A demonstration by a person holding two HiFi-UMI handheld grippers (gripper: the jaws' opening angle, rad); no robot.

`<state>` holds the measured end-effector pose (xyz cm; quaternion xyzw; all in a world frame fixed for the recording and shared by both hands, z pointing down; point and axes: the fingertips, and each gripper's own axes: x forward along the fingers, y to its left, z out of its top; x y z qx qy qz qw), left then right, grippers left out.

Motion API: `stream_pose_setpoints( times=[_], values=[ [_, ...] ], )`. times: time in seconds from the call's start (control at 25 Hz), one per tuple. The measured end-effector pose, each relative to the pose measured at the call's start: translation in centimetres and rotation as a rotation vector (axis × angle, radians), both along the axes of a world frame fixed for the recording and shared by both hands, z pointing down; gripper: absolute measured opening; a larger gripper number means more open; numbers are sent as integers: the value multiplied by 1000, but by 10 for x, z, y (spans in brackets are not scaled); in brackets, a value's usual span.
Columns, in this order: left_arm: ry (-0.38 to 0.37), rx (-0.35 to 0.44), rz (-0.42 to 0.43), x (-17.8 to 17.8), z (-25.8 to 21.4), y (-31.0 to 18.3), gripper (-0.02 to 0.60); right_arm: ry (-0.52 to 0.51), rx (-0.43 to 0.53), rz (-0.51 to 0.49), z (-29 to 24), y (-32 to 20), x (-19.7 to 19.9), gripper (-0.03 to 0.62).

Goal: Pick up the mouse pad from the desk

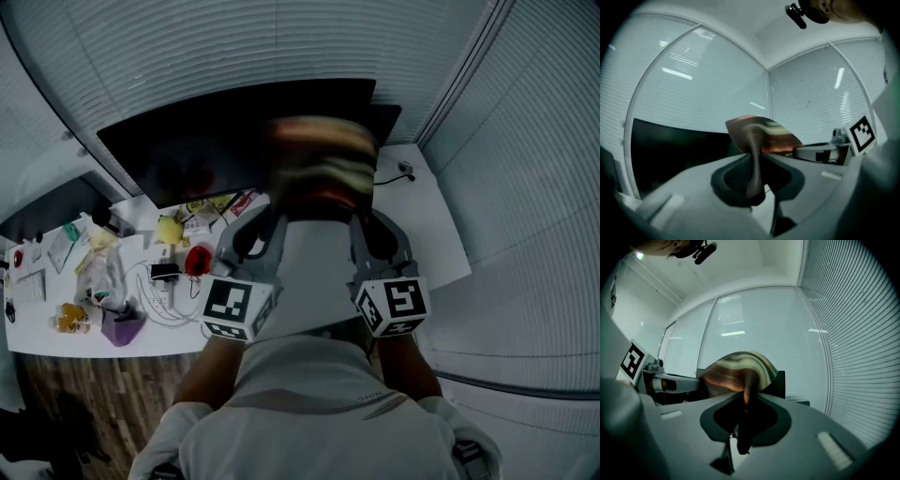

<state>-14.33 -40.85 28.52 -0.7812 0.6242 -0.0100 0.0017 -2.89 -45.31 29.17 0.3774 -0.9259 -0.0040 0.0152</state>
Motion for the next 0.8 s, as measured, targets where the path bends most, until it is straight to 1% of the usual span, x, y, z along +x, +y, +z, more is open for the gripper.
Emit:
stream_pose_setpoints(
  times=[0.12, 0.24, 0.56, 0.8],
  values=[
    [-5, 26, -4, 0, -12, 2, 66, -9, 33, -5, -15, 3, 0, 41],
    [-4, 38, -9, 0, -15, 3, 66, -14, 41, -11, -17, 4, 1, 41],
    [2, 37, -14, -2, -15, 6, 67, -18, 37, -23, -18, 7, 0, 41],
    [1, 40, -14, 4, -17, 10, 69, -23, 38, -23, -18, 10, 5, 43]
  ],
)
